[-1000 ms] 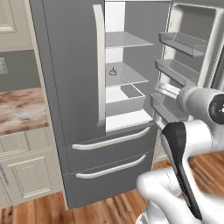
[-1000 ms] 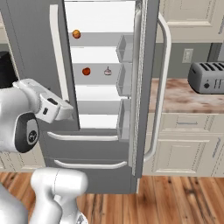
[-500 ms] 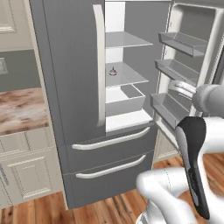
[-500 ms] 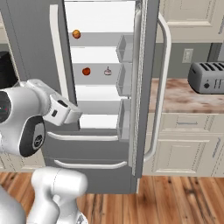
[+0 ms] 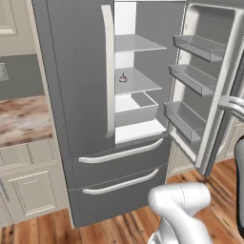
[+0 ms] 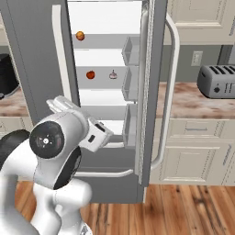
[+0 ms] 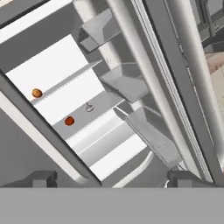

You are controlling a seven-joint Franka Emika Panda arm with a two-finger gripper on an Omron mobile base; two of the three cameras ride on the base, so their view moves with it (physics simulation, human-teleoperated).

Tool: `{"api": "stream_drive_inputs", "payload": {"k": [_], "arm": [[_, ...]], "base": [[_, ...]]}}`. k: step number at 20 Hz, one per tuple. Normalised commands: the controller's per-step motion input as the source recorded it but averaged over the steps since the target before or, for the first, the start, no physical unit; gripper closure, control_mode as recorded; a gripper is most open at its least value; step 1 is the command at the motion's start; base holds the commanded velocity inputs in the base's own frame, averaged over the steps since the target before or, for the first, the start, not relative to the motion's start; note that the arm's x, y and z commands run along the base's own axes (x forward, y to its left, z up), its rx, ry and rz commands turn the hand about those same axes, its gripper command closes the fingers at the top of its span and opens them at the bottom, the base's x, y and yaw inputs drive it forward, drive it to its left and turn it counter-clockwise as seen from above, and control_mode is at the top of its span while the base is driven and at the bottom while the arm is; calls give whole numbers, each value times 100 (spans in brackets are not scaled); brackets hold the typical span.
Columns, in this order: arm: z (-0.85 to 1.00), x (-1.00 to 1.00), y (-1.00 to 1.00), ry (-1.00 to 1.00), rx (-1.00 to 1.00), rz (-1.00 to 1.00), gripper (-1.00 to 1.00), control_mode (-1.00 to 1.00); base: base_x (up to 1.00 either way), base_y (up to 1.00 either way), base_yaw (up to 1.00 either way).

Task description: Place the tomato in the correct fridge rack based on whether it is a fruit or vegetable. Finally, close the fridge door.

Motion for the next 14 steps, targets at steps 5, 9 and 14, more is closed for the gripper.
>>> {"api": "stream_drive_inputs", "payload": {"k": [5, 9, 14], "arm": [[-2, -59, -74, 0, 10, 1, -100, -100], [-2, -13, -99, 8, 15, -2, -100, -100], [-13, 35, -81, 4, 6, 3, -100, -100]], "base": [[0, 0, 0], [0, 0, 0], [0, 0, 0]]}}
